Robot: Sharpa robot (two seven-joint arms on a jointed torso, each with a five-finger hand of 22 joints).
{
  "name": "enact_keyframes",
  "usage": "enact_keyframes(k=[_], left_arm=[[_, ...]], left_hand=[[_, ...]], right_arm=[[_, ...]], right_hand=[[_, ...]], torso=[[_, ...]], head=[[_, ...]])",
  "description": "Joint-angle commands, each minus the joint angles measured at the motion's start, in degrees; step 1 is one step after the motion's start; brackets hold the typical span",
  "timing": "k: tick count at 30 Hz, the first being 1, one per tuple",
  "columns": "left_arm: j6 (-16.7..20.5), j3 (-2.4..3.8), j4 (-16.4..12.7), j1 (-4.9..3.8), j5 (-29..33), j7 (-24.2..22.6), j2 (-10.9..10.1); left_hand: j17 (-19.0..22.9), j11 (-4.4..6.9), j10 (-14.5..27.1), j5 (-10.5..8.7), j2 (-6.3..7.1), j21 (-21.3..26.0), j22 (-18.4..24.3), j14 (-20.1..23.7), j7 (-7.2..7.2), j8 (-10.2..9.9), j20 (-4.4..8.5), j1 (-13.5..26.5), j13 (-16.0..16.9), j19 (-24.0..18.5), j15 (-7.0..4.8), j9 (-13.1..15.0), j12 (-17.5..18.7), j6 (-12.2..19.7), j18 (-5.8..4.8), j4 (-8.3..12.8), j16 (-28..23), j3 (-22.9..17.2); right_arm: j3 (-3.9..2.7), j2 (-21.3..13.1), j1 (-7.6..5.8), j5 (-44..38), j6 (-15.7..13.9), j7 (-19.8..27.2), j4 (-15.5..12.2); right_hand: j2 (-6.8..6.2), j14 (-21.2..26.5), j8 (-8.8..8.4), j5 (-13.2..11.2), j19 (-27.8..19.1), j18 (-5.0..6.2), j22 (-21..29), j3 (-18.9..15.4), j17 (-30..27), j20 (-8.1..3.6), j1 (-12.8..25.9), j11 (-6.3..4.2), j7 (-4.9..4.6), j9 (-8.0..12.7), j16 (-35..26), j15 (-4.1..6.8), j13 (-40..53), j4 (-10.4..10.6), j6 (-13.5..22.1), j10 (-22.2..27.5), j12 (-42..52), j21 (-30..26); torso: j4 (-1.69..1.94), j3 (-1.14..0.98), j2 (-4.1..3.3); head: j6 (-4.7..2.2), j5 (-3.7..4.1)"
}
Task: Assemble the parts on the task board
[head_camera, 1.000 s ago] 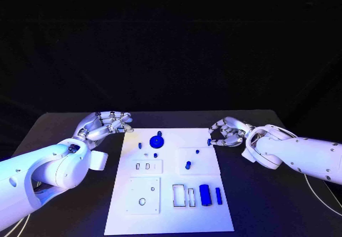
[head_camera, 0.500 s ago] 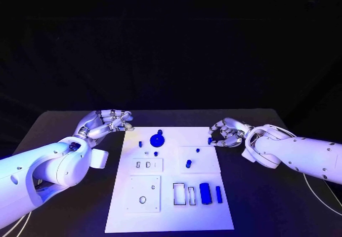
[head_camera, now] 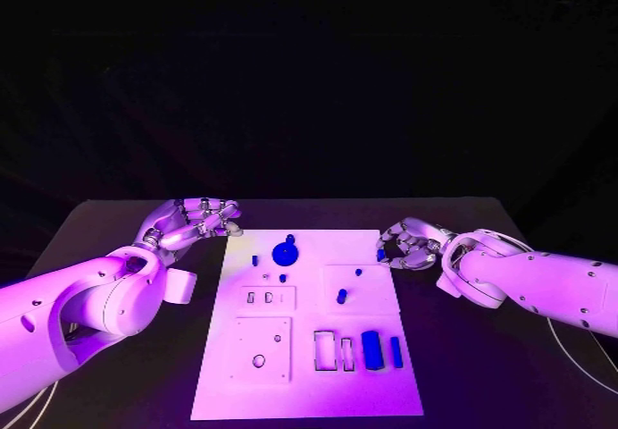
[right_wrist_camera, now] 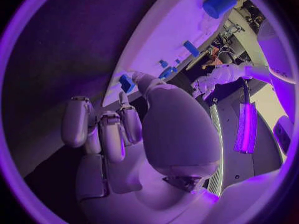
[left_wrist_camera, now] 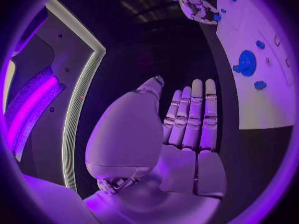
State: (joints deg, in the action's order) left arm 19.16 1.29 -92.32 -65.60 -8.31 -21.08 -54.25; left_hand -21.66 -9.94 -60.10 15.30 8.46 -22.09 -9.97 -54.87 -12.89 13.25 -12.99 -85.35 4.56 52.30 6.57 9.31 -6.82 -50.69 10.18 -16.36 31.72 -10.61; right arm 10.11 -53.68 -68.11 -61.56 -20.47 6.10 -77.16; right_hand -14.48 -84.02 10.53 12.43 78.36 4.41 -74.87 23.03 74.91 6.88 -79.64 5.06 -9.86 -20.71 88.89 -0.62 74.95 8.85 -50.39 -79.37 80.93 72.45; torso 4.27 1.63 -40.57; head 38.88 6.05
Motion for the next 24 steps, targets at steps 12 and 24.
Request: enact_keyframes(k=[12,24], left_arm=[[-0.91,0.04,-0.1,-0.05,-0.25,-0.36,0.0],[-0.99,0.04,-0.09,-0.05,-0.25,-0.22,-0.02]], left_hand=[[-0.07,0.11,0.35,-0.11,0.04,-0.36,-0.06,0.49,-0.45,0.25,0.06,-0.34,0.06,-0.4,0.09,0.07,0.15,0.53,0.19,-0.03,0.23,-0.33],[-0.07,0.11,0.35,-0.11,0.04,-0.36,-0.06,0.49,-0.45,0.25,0.06,-0.34,0.06,-0.4,0.09,0.07,0.15,0.53,0.19,-0.03,0.23,-0.33]], right_arm=[[0.02,0.35,0.13,-0.66,0.58,-0.6,0.21],[0.02,0.87,0.14,-0.66,-0.95,-1.09,0.39]], right_hand=[[2.31,-5.17,1.14,0.18,0.78,-0.01,-0.76,0.38,11.67,-0.14,0.61,-0.35,0.38,-0.37,0.13,-0.03,3.72,0.78,-2.2,-1.52,1.16,0.84],[3.38,-5.23,2.29,0.18,1.19,-0.13,-1.29,1.21,11.9,-0.57,0.47,-0.96,1.07,-0.77,0.19,0.49,4.25,0.7,-3.99,-2.1,1.55,1.31]], torso=[[0.0,0.0,-0.01],[-0.07,0.0,0.0]], head=[[0.07,-0.1],[0.11,-0.11]])
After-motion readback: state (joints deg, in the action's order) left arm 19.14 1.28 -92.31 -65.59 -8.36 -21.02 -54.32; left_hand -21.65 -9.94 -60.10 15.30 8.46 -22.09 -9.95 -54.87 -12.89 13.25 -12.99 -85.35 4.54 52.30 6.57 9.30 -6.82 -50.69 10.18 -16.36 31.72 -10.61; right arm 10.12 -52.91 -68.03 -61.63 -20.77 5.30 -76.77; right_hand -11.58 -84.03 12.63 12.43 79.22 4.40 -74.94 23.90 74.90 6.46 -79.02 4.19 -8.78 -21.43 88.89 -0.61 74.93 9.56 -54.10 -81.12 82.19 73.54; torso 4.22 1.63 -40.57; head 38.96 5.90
